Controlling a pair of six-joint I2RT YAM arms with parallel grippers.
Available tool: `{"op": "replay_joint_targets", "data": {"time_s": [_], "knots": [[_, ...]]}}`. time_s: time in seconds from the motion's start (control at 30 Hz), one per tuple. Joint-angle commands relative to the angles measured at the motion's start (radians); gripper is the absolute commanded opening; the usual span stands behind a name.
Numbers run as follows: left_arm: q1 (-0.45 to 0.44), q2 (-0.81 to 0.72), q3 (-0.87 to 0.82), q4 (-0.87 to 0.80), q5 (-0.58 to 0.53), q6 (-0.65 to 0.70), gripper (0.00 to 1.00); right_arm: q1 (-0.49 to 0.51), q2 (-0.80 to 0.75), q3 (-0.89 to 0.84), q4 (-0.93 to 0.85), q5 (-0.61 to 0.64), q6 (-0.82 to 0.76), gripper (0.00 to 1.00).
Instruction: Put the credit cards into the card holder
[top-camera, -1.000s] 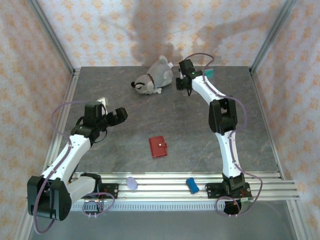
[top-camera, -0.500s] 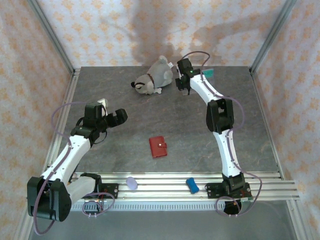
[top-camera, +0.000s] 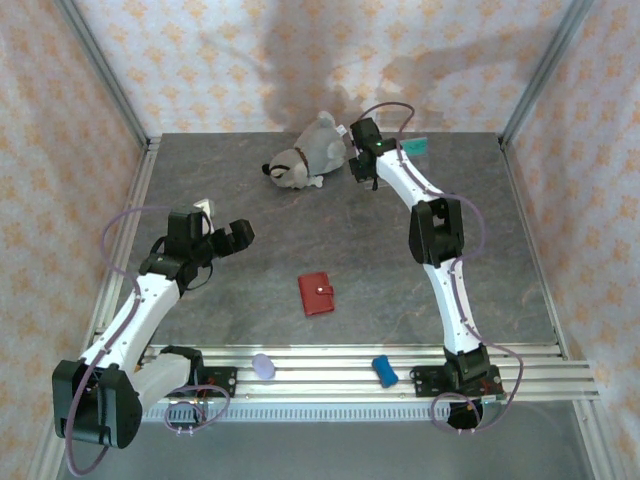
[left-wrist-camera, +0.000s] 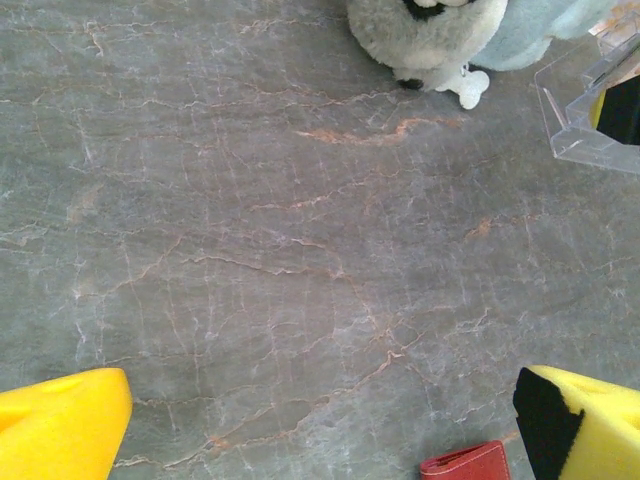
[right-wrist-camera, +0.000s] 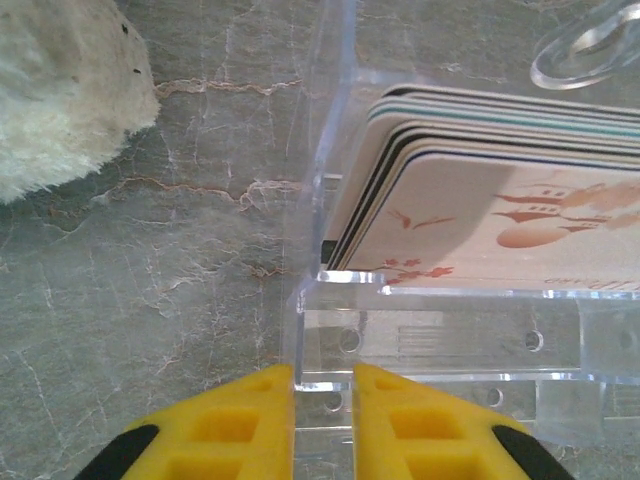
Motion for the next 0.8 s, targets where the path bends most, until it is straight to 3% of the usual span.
{"op": "replay_joint_targets", "data": {"time_s": [0.0, 0.37, 0.63, 0.77], "knots": [[-0.005, -0.021, 0.005, -0.018, -0.015, 0.0, 0.99, 0.01, -0.003, -0.009, -0.062, 0.006, 0.015, 0.17], [-0.006, -0.025, 0.008, -0.014, -0.036, -0.015, 0.99, 0.08, -0.268, -0.362, 0.045, -0.115, -0.126, 0.12], [-0.006, -0.029, 0.0, 0.001, -0.042, -0.03, 0.99, 0.203, -0.498, -0.672, 0.151, -0.24, -0.228, 0.12], [-0.005, -0.052, -0.024, 0.024, -0.05, -0.042, 0.99, 0.274, -0.549, -0.733, 0.172, -0.325, -0.297, 0.12]]}}
